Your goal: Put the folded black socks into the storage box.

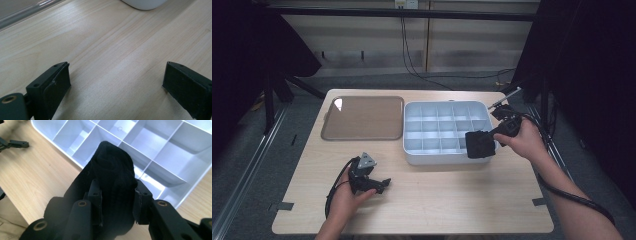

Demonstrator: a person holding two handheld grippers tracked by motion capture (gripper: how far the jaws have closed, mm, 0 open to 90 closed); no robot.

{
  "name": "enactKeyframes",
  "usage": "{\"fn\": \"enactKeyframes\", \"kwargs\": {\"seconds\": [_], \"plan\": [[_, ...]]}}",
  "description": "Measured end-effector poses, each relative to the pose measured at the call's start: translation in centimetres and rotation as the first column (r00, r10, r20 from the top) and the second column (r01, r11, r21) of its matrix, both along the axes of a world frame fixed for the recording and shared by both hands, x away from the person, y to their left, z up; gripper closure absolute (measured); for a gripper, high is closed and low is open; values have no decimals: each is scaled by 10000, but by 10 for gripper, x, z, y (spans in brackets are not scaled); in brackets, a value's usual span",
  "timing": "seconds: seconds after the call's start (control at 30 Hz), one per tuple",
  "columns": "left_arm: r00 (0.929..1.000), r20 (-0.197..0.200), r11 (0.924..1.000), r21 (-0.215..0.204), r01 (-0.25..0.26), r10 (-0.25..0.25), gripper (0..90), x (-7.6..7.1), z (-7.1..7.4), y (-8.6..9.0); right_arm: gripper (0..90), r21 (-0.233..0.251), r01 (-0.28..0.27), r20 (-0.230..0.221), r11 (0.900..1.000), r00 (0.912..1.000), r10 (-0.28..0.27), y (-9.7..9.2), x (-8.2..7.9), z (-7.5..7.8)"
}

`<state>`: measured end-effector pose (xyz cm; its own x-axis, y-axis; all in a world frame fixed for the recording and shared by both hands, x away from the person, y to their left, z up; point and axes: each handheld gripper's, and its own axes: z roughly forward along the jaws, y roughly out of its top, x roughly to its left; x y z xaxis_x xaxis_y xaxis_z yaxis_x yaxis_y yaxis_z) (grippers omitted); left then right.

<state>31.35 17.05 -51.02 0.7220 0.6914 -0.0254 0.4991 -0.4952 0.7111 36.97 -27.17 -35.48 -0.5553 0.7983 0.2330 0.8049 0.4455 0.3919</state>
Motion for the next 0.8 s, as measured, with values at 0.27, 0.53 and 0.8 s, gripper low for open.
{"fn": "enactKeyframes", "kwargs": {"seconds": [0.27, 0.53, 0.8], "plan": [[10000, 1, 10000, 0, -1, 1, 67, 0, 0, 0, 656, 145, 517, -4, 9986, 9987, -517, -15, 10, -1], [10000, 1, 10000, 4, -1, 1, 67, 0, 0, 0, 655, 26, 909, 35, 9959, 9959, -909, -24, 20, -3], [10000, 0, 10000, 4, 3, -3, 67, 0, 0, 0, 654, -119, 1203, -164, 9927, 9926, -1205, -31, 29, -14]]}}
